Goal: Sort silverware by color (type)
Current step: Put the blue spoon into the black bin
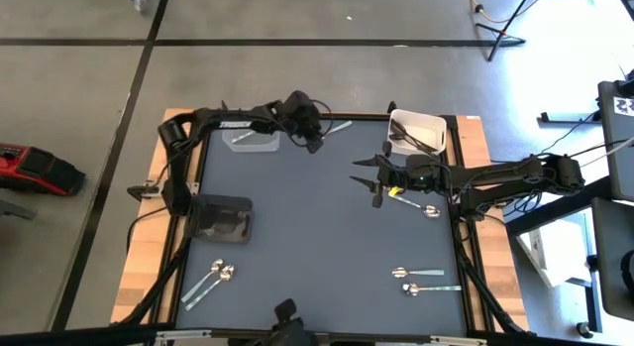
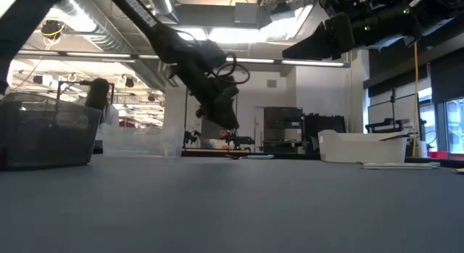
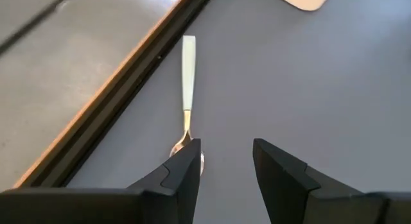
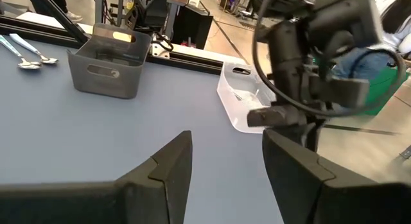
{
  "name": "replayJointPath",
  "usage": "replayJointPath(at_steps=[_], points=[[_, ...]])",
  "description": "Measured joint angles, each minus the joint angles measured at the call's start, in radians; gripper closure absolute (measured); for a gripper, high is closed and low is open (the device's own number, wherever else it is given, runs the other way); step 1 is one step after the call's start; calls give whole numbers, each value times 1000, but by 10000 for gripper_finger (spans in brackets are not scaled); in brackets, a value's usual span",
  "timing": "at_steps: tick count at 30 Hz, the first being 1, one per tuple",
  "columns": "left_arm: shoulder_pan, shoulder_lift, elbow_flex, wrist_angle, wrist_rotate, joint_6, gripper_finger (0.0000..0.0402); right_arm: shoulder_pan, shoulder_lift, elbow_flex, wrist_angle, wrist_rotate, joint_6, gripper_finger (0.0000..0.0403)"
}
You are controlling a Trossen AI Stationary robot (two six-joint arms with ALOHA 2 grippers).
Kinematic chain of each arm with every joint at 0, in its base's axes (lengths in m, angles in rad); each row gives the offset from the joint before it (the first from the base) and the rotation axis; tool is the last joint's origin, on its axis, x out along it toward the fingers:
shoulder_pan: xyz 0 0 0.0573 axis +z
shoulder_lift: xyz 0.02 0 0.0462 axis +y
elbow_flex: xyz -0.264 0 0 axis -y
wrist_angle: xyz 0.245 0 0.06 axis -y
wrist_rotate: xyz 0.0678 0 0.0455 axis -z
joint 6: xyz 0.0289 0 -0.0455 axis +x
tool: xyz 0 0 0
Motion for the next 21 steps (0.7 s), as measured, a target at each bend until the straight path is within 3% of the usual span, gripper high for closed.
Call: replayJointPath(at_steps=[12,21], points=[[6,204,302,-288,29,27,264,0,0,0,0,0,0,224],[27,260,345,-283,41,53,264,0,0,0,-1,0,0,224]])
